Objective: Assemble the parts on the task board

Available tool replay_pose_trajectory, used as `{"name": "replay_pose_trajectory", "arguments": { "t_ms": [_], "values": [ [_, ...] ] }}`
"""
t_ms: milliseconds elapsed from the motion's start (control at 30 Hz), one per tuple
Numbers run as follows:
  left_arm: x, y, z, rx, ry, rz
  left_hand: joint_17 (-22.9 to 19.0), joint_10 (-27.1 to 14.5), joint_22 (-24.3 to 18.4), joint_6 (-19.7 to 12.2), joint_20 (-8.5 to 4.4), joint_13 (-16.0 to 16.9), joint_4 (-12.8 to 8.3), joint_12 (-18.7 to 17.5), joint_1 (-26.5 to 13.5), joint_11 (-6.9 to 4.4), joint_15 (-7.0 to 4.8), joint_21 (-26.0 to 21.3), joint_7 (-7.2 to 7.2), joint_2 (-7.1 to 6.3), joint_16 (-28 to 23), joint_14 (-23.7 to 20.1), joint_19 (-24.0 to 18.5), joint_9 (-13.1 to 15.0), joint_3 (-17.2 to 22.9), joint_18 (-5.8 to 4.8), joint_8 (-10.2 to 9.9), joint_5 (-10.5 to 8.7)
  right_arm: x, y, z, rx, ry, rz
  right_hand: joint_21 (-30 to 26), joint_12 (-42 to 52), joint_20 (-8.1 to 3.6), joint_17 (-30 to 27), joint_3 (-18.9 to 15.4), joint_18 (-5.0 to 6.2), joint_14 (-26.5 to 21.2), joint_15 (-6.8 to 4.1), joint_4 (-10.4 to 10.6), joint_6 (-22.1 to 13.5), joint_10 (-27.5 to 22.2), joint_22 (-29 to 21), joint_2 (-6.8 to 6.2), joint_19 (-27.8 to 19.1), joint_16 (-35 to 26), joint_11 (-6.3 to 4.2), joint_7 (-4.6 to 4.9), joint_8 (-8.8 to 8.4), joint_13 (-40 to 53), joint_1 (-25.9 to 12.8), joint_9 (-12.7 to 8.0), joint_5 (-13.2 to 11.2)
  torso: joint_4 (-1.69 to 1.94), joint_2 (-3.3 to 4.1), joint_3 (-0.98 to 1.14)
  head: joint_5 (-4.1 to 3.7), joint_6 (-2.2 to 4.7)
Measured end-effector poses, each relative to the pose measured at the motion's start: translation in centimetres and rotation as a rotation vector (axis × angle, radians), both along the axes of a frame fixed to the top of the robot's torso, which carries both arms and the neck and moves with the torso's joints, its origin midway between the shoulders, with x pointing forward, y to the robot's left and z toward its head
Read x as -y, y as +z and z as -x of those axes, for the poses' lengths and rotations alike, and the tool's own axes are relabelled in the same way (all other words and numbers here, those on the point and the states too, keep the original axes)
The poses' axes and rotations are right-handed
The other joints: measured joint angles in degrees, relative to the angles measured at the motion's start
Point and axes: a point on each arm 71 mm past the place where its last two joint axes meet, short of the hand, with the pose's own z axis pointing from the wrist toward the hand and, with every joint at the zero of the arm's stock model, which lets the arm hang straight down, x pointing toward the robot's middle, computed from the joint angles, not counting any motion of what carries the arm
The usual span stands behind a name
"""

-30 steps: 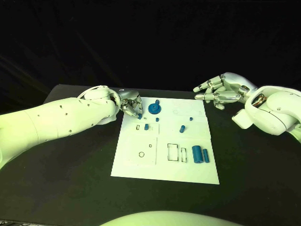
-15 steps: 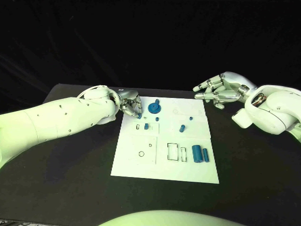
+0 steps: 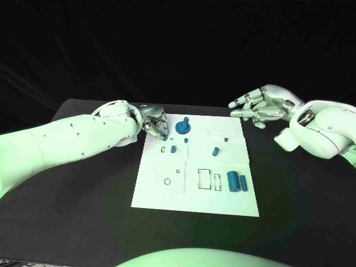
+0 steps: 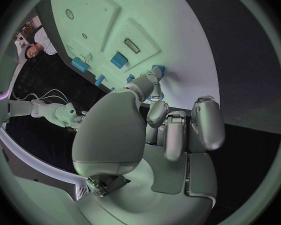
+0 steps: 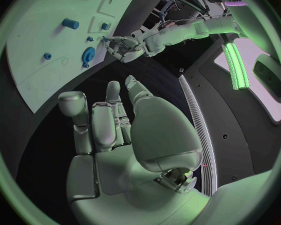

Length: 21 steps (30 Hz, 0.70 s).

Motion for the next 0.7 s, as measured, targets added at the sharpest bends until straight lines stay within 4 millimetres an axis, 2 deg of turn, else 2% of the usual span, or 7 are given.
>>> {"name": "replay_pose_trajectory", "arguments": {
  "t_ms": [200,467,567,700],
  "values": [
    [0.01,0.0,0.12,0.0,-0.005,0.003,0.0,1.45,0.0,0.34,0.04,2.07,-0.23,1.3,0.0,-0.16,0.0,0.52,-0.27,0.0,0.0,0.0,0.36,0.7,0.09,0.01,0.4,0.0,0.0,0.0,-0.01,0.0,0.0,0.0,0.0,0.0,0.0,0.0,0.0,0.0,0.0,0.0,0.0,0.0,0.0,0.0,0.0,0.0,0.0,0.0,0.0,0.0,0.0,0.0,0.0,0.0,0.0,0.01,-0.02,0.02,0.01],
    [-0.03,-0.01,0.18,-0.002,-0.007,0.003,-0.01,1.49,0.0,0.34,-0.01,2.37,-0.23,1.54,0.0,-0.2,0.0,0.53,-0.26,0.0,0.0,0.0,0.42,0.77,0.09,0.0,0.64,-0.01,0.0,0.0,-0.01,0.0,0.0,0.0,0.0,0.0,0.0,0.0,0.0,0.0,0.0,0.0,0.0,0.0,0.0,0.0,0.0,0.0,0.0,0.0,0.0,0.0,0.0,0.0,0.0,0.0,0.0,0.01,-0.02,0.05,-0.01],
    [-0.06,0.0,0.18,-0.004,-0.007,0.002,-0.01,1.49,0.0,0.34,-0.01,1.68,-0.23,1.52,0.0,-0.2,0.0,0.52,-0.26,0.0,0.0,0.0,0.42,0.84,0.09,0.0,0.65,-0.01,0.0,0.0,-0.02,0.0,0.0,0.0,0.0,0.0,0.0,0.0,0.0,0.0,0.0,0.0,0.0,0.0,0.0,0.0,0.0,0.0,0.0,0.0,0.0,0.0,0.0,0.0,0.0,0.0,0.0,0.01,-0.02,0.05,-0.05],
    [-0.07,-0.01,0.18,-0.008,-0.007,0.002,-0.01,-0.47,0.0,-0.05,-0.01,-0.78,-0.39,-0.54,-0.05,0.0,0.0,0.48,-0.18,-0.02,0.0,0.0,0.42,1.0,0.24,0.0,0.71,-0.01,0.0,0.0,-0.02,0.0,0.0,0.0,0.0,0.0,0.0,0.01,0.0,0.0,0.0,0.0,0.0,0.0,0.0,0.0,0.0,0.0,0.0,0.0,0.0,0.0,0.0,0.0,0.0,0.0,0.0,0.01,-0.01,0.07,-0.09]
  ]
}}
